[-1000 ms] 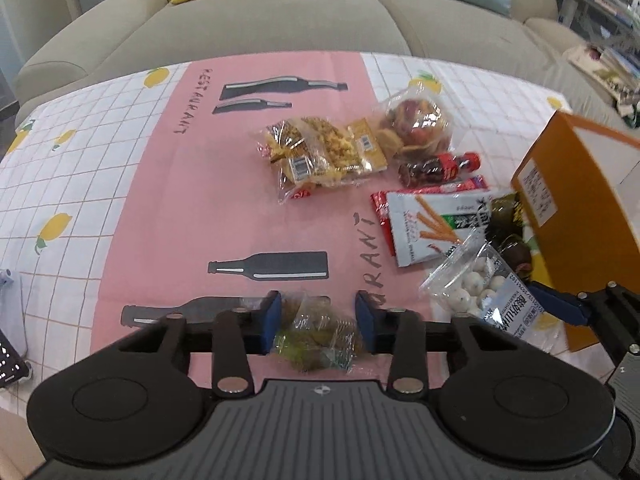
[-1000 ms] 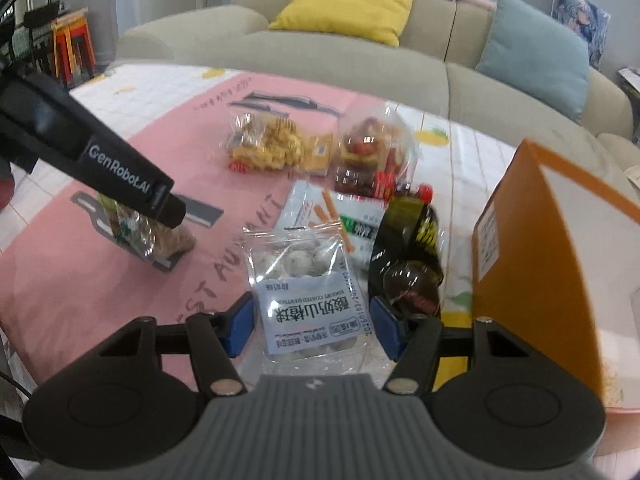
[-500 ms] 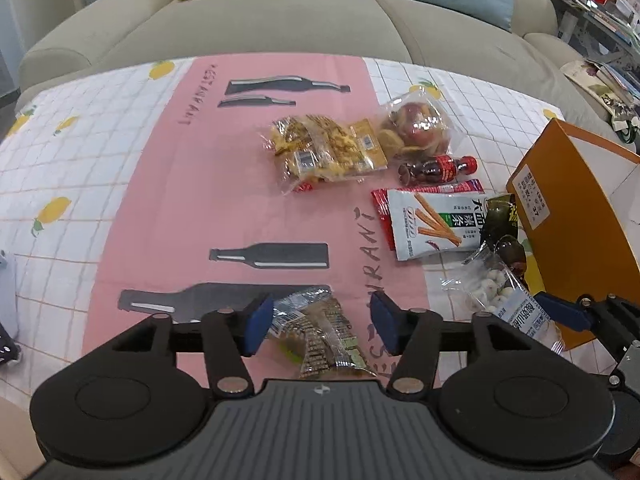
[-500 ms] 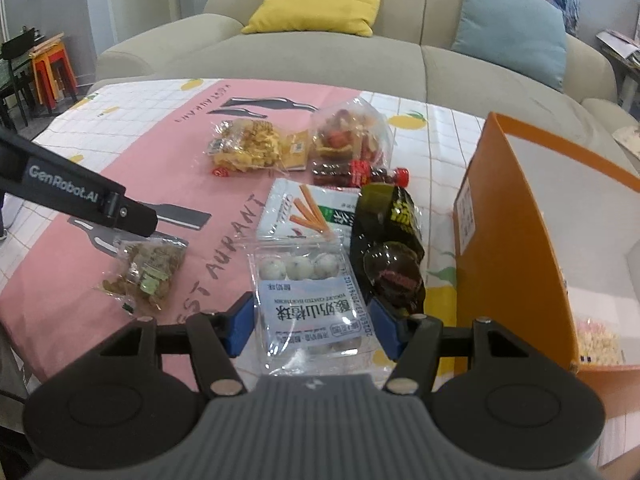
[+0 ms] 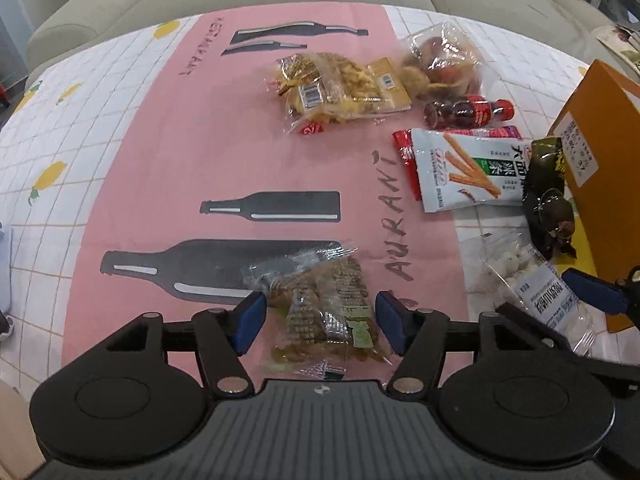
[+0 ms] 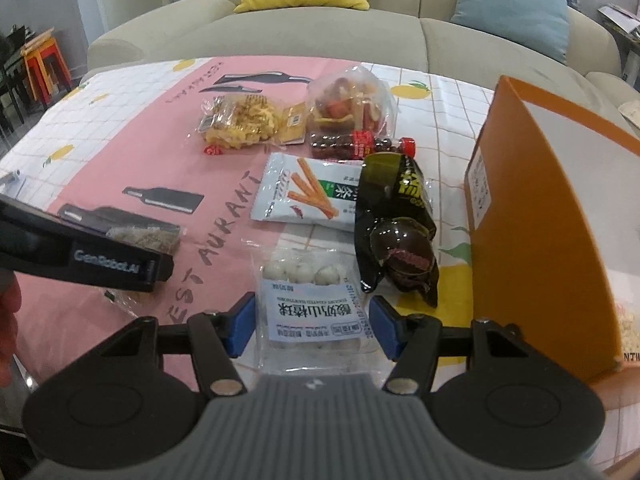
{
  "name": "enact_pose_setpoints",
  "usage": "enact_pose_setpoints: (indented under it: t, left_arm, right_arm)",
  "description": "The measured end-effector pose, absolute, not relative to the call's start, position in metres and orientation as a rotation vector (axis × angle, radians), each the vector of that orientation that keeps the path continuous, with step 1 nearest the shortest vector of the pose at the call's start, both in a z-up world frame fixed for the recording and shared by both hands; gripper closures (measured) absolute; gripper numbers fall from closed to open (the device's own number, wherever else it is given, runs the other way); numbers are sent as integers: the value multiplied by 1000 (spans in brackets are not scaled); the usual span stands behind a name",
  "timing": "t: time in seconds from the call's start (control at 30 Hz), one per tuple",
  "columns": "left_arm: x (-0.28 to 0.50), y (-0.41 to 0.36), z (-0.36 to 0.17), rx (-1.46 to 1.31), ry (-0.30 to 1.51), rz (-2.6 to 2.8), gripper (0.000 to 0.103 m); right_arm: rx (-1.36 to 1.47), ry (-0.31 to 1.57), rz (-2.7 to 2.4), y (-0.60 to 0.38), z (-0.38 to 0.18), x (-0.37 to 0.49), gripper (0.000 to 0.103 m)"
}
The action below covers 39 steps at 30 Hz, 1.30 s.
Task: Organize snacks
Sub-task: 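Grasp the white bag of white balls with the right gripper while the left lifts its bag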
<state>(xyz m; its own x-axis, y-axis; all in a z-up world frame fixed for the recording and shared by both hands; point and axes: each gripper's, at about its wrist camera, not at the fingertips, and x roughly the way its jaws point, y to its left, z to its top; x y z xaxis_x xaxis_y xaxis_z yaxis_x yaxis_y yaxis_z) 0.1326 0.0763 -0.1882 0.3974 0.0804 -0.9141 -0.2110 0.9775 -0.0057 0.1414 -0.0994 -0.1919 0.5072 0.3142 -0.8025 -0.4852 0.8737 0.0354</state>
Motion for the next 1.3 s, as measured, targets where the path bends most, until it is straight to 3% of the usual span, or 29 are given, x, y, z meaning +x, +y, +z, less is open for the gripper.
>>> enact_pose_setpoints:
  t: [0.13,0.47,0.83,1.3]
  left_arm:
    - [136,82,-193,-195,1178,189,34]
    - [135,85,-190,-218,1161,218,54]
    - [124,89,-171,-265,1115,227,57]
    - [110,83,-117,-337,971,132,59]
  right_arm:
    - [-234,939,488,-96,-198,140,44]
    - [-285,959,487,-89,-207,138,41]
    - [-236,962,493,-95,-199,139,46]
    - [-20,845,457,-136,-126,135,46]
